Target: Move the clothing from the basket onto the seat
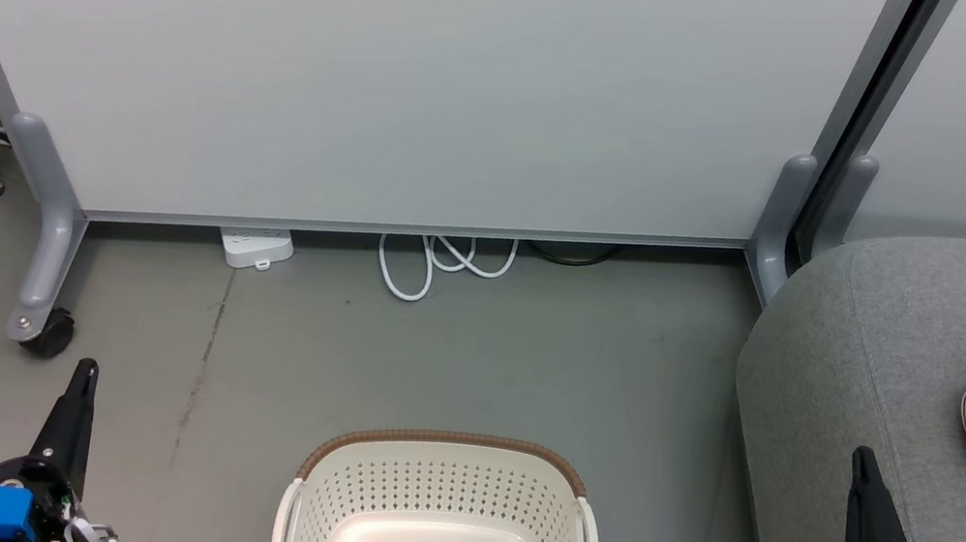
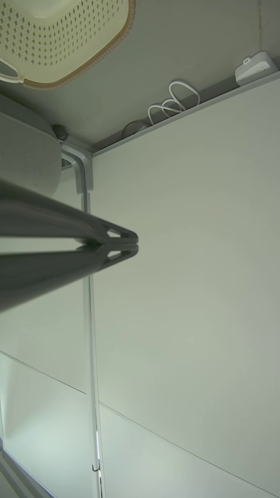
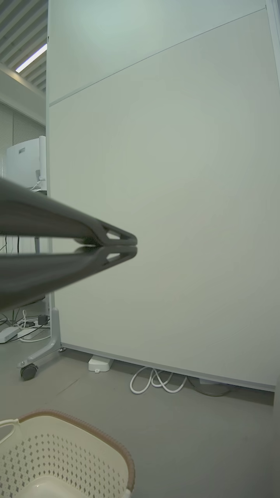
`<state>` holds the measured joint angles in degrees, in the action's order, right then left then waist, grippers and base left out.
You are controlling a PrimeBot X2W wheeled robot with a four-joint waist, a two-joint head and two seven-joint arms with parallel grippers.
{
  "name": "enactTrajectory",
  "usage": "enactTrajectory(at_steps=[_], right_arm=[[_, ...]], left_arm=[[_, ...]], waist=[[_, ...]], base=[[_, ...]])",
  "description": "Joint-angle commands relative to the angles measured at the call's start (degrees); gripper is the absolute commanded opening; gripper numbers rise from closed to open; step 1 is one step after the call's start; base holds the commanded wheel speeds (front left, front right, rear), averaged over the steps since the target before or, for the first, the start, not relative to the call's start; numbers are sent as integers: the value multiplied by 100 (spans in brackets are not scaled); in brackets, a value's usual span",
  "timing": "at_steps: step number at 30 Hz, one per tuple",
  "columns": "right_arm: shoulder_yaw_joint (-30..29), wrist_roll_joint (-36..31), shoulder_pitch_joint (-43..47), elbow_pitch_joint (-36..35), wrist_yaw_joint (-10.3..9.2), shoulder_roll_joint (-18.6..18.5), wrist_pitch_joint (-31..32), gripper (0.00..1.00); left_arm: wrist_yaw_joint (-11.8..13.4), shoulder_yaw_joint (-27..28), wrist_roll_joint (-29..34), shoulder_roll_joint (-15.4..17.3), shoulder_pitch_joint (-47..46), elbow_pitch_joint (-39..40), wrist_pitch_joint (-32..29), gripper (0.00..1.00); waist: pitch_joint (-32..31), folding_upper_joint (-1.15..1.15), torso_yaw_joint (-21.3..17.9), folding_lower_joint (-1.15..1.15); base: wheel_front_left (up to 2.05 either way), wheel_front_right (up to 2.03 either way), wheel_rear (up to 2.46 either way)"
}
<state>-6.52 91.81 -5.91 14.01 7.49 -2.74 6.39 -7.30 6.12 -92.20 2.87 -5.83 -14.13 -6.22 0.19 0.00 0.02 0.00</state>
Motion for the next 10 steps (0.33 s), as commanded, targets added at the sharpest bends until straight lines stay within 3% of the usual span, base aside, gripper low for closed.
enactTrajectory(at_steps=[1, 10], right_arm=[[-2, 79, -62, 13, 0, -25, 25, 0], [-2, 70, -61, 12, 0, -25, 20, 0]], left_arm=[[-34, 37, -50, 42, -68, 25, -24, 0], [-34, 37, -38, 37, -68, 25, -26, 0]], waist=[[-1, 0, -2, 0], [-1, 0, -2, 0]], base=[[0, 0, 0], [0, 0, 0]])
